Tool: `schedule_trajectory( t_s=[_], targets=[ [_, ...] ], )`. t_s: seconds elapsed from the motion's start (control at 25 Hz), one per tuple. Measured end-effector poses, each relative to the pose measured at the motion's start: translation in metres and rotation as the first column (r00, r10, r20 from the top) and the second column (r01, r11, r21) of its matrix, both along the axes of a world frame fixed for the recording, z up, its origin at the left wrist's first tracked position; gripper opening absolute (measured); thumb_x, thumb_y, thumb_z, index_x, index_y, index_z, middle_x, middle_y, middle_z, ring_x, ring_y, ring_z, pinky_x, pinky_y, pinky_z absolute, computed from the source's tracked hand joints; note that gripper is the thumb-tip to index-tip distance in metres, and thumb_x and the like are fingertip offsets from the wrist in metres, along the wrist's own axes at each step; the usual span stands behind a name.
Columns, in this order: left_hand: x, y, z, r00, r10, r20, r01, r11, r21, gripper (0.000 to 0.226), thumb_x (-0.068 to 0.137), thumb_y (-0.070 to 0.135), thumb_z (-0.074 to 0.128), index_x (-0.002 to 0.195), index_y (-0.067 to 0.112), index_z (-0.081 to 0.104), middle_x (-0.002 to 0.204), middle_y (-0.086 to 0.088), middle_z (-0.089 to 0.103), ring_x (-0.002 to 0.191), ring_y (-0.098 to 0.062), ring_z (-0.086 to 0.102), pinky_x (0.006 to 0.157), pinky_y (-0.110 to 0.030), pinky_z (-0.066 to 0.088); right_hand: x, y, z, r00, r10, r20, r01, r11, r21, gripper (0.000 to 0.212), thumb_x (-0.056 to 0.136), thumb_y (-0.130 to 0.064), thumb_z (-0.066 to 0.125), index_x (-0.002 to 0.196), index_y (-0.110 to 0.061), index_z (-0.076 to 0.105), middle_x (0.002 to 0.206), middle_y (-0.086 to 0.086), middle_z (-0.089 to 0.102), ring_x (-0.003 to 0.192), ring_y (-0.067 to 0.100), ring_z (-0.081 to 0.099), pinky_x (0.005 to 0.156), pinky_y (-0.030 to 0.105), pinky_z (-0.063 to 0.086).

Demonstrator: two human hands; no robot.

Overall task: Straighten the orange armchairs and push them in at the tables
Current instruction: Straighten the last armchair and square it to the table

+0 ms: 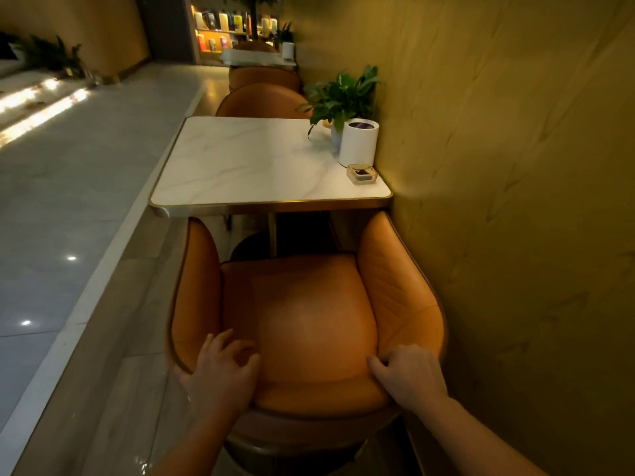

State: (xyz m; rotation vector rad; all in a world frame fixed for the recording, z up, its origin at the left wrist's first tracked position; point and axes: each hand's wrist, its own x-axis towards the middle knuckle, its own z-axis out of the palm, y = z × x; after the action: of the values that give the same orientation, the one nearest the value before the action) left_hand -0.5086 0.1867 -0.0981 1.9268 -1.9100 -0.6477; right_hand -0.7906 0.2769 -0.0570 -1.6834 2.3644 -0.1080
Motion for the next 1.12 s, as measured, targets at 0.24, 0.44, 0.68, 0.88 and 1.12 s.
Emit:
schedule_trajectory(
  t_s=[0.24, 0.44, 0.68, 0.88, 1.12],
  targets=[
    [0.008, -0.015, -0.022, 0.980, -0.132, 0.152, 0.110, 0.983, 0.145, 0.069, 0.066, 0.073, 0.027, 0.121, 0.050, 0.060, 0.154, 0.004, 0.039, 0.150, -0.022, 0.019, 0.120, -0.059, 0.014, -0.045, -0.016, -0.014, 0.969, -0.230, -0.090, 0.231, 0.973, -0.009, 0.063, 0.088, -0.056, 0.057, 0.144, -0.033, 0.040, 0.161, -0.002, 0.017, 0.150, 0.028, 0.010, 0.120, 0.045, 0.012],
    [0.003, -0.016, -0.009, 0.991, -0.080, 0.107, 0.056, 0.976, 0.212, 0.026, 0.072, 0.065, 0.048, 0.095, 0.063, 0.059, 0.154, 0.017, 0.035, 0.152, -0.019, 0.010, 0.118, -0.065, 0.013, -0.069, -0.043, -0.014, 0.753, -0.644, 0.134, 0.613, 0.761, 0.214, 0.068, 0.088, -0.037, 0.067, 0.146, -0.022, 0.035, 0.162, 0.010, 0.000, 0.132, 0.039, 0.041, 0.094, 0.046, 0.048],
    [0.009, -0.015, -0.005, 0.995, -0.079, 0.053, 0.070, 0.985, 0.159, 0.011, 0.062, 0.065, 0.053, 0.071, 0.063, 0.061, 0.144, 0.028, 0.042, 0.149, -0.010, 0.017, 0.116, -0.061, 0.017, -0.062, -0.034, -0.018, 0.769, -0.633, 0.091, 0.615, 0.771, 0.163, 0.041, 0.096, -0.021, 0.052, 0.136, -0.018, 0.048, 0.162, 0.008, 0.012, 0.121, 0.028, 0.052, 0.080, 0.033, 0.047],
    [0.019, -0.017, 0.005, 0.993, -0.106, 0.053, 0.095, 0.981, 0.171, 0.008, 0.079, 0.056, 0.057, 0.081, 0.060, 0.064, 0.146, 0.022, 0.042, 0.146, -0.009, 0.024, 0.116, -0.054, 0.019, -0.055, -0.036, -0.019, 0.784, -0.619, 0.053, 0.603, 0.778, 0.179, 0.037, 0.095, -0.024, 0.054, 0.132, -0.020, 0.052, 0.162, 0.008, 0.014, 0.112, 0.025, 0.058, 0.062, 0.028, 0.042],
    [0.018, -0.012, -0.016, 0.983, -0.177, 0.045, 0.157, 0.946, 0.285, 0.034, 0.062, 0.072, 0.030, 0.075, 0.067, 0.061, 0.139, 0.023, 0.047, 0.144, -0.014, 0.028, 0.118, -0.053, 0.019, -0.076, -0.042, -0.016, 0.811, -0.583, 0.044, 0.574, 0.809, 0.126, 0.027, 0.091, -0.028, 0.057, 0.116, -0.022, 0.061, 0.151, 0.008, 0.034, 0.098, 0.027, 0.060, 0.060, 0.032, 0.048]
  ],
)
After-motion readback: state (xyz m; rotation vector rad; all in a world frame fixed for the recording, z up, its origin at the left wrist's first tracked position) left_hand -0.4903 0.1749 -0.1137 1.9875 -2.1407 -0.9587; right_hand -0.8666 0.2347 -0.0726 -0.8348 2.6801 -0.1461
